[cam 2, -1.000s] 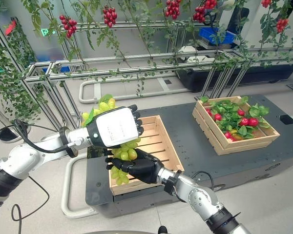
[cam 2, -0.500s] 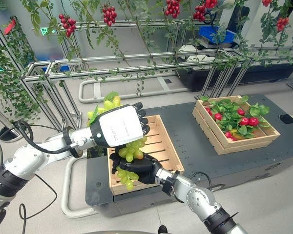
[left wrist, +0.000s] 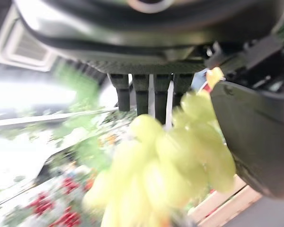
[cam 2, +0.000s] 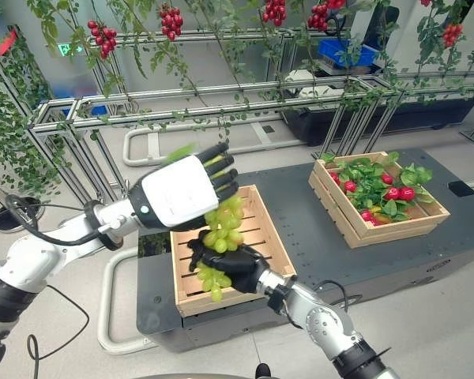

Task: Pick up the fruits from the basket on one side to the basket on the other side

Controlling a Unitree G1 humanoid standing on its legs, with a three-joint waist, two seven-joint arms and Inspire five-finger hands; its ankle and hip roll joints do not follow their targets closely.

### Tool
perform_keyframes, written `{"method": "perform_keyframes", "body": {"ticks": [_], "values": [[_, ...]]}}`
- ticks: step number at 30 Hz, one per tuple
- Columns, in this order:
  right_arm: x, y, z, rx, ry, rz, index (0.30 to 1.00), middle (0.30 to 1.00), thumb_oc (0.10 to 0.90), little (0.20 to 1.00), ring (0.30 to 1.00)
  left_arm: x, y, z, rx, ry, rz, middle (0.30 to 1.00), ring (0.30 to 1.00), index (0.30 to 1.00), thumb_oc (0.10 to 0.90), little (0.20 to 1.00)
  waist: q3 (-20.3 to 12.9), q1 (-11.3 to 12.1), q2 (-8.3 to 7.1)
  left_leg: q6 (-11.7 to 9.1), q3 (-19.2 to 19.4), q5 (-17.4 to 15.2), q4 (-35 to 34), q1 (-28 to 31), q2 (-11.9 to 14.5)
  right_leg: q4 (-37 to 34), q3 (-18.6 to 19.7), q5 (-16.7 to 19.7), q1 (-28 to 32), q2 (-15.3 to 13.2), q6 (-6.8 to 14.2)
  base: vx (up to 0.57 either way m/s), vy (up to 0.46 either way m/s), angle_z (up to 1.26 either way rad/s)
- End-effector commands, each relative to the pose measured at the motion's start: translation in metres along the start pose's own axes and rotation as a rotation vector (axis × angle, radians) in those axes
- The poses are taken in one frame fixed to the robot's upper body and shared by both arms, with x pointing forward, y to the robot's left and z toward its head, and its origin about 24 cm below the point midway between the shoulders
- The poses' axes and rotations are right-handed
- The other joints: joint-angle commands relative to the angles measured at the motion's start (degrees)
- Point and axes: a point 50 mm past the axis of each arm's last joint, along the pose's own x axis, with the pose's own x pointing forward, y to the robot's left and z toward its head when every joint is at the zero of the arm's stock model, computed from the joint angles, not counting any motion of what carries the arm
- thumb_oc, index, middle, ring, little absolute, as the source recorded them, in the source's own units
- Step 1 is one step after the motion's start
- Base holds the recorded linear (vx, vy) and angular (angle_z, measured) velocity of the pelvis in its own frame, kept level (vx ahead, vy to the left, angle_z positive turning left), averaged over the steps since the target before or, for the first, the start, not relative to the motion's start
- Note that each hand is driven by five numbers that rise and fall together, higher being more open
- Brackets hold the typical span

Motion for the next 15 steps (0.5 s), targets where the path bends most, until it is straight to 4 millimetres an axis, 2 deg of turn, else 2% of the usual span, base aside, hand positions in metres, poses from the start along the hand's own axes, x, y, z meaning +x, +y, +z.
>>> {"method": "perform_keyframes", "body": {"ticks": [1, 12, 15], "values": [[0.004, 0.026, 0.053, -0.191, -0.263, 0.162, 0.3, 0.3, 0.4, 0.3, 0.3, -0.013, 0.02, -0.077, 0.18, 0.337, 0.078, 0.9, 0.9, 0.9, 0.8, 0.9, -2.07, -1.37, -0.84, 0.7, -1.3, -2.72, 0.47, 0.62, 0.07, 0.34, -0.53, -1.49, 1.6, -1.93, 1.87, 0.0, 0.0, 0.0], [-0.012, 0.029, 0.087, -0.405, -0.439, 0.117, 0.3, 0.3, 0.4, 0.3, 0.3, -0.053, 0.016, -0.101, 0.131, 0.556, 0.055, 0.9, 0.9, 0.9, 0.8, 0.9, -2.29, -0.88, -0.78, 0.68, -1.35, -2.93, 0.47, 0.38, 0.27, 0.34, -0.39, -1.75, 1.37, -1.54, 1.61, 0.0, 0.0, 0.0], [-0.018, 0.031, 0.095, -0.449, -0.473, 0.109, 0.3, 0.3, 0.4, 0.3, 0.3, -0.071, 0.013, -0.104, 0.036, 0.637, 0.108, 0.9, 0.9, 0.9, 0.8, 0.9, -2.43, -0.88, -0.82, 0.63, -0.82, -2.88, 0.47, 0.48, 0.69, 0.34, -0.08, -1.95, 1.18, -1.01, 1.35, 0.01, -0.032, 0.0]]}}
